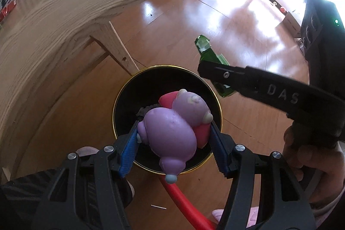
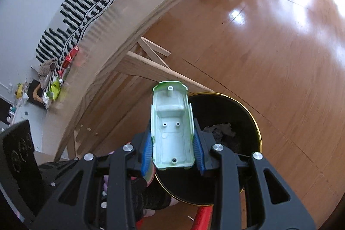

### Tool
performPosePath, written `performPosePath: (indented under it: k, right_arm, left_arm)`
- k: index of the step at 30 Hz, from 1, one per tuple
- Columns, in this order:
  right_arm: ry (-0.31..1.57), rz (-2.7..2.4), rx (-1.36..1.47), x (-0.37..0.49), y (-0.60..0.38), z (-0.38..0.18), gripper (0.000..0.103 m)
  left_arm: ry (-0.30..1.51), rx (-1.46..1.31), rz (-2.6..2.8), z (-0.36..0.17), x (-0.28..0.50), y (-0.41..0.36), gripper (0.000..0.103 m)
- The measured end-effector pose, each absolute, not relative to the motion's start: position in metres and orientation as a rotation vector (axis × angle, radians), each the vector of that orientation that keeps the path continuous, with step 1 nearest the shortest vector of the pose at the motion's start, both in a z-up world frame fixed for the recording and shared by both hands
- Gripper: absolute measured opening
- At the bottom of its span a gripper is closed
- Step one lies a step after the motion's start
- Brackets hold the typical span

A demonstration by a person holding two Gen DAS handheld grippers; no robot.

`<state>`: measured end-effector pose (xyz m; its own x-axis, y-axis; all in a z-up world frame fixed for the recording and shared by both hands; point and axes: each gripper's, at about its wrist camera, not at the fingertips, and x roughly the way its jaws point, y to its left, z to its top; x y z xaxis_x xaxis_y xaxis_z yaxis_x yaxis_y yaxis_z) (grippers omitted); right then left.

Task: Collect trash
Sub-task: 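Carry the toy and green tray to the black bin and release both, then grasp the yellow-green snack bag with the left gripper while the right gripper grasps the red cigarette box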

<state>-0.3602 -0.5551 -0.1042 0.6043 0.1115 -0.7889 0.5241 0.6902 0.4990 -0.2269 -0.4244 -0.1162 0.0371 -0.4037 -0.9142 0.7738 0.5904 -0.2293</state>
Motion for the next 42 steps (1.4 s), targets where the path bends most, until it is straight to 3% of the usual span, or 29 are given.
performPosePath:
  k: [4,5,6,7,10,13,18,22,31,42]
  right_arm:
    - [0.938,-0.258,0.849,-0.357,-0.560,-0.107,0.037]
    - [0.938,-0.264,0.869,-0.358,-0.562,-0.106,0.057]
    - [0.927,-0.273,0.892,-0.360,-0.566,-0.105,0.070]
    - [0.909,-0.277,0.901,-0.362,-0.568,-0.102,0.086]
    - [0.882,-0.327,0.873,-0.367,-0.576,-0.092,0.097]
    - [0.843,-0.391,0.806,-0.373,-0.580,-0.080,0.097]
    - [0.861,-0.420,0.649,-0.361,-0.568,-0.068,0.097]
    - [0.842,-0.388,0.591,-0.336,-0.545,-0.059,0.097]
    - [0.801,-0.169,0.449,-0.208,-0.474,-0.008,0.097]
    - [0.794,-0.052,0.358,-0.023,-0.392,0.021,0.097]
  left_arm:
    - [1.257,0.400,-0.932,-0.125,-0.226,-0.431,0.071]
    - [1.265,0.408,-0.932,-0.127,-0.227,-0.432,0.082]
    - [1.271,0.411,-0.940,-0.129,-0.228,-0.432,0.092]
    - [1.270,0.403,-0.952,-0.127,-0.229,-0.432,0.095]
    - [1.267,0.343,-0.982,-0.121,-0.226,-0.427,0.096]
    - [1.242,0.203,-0.983,-0.100,-0.213,-0.410,0.097]
    - [0.990,0.035,-0.807,-0.027,-0.168,-0.336,0.097]
    - [0.950,-0.006,-0.610,-0.004,-0.113,-0.270,0.097]
    - [0.950,-0.050,-0.302,0.005,-0.013,-0.151,0.097]
    - [1.023,0.057,-0.311,-0.030,0.080,-0.152,0.097]
